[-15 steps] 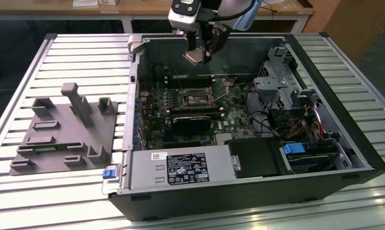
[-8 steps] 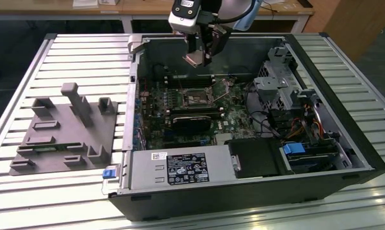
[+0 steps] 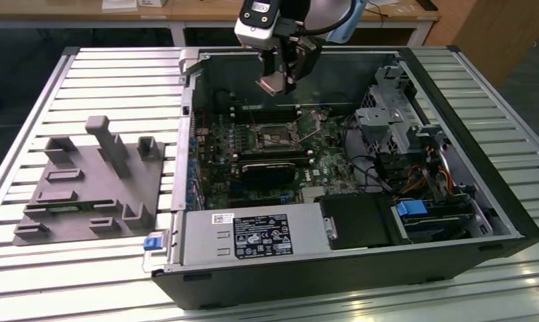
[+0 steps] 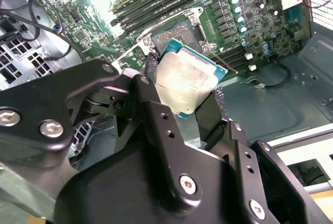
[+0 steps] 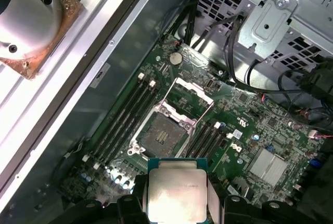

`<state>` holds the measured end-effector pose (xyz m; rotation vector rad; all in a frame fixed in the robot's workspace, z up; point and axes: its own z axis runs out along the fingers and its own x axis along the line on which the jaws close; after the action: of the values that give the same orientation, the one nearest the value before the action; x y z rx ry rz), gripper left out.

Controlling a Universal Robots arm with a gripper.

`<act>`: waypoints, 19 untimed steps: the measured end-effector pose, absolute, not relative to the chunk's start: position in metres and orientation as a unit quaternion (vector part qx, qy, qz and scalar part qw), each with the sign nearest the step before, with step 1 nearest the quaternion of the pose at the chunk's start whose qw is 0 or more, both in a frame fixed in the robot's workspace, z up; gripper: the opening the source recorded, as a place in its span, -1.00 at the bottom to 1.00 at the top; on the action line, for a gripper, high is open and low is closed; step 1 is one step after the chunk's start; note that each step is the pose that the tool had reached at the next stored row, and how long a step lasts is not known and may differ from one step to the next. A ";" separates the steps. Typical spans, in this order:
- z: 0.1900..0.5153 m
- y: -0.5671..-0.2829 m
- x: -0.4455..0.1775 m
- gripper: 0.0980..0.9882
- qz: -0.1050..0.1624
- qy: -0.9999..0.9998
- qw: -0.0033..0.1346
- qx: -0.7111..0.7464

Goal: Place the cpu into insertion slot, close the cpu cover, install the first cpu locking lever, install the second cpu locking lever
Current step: 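Place the cpu into insertion slot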

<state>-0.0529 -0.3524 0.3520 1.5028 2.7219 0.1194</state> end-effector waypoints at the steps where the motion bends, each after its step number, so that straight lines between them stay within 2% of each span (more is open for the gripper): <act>1: 0.352 -0.352 -0.053 0.00 0.038 0.874 0.015 0.484; 19: 0.349 -0.352 -0.053 0.00 0.038 0.863 0.016 0.504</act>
<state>-0.0529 -0.3524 0.3491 1.5675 2.6831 0.1183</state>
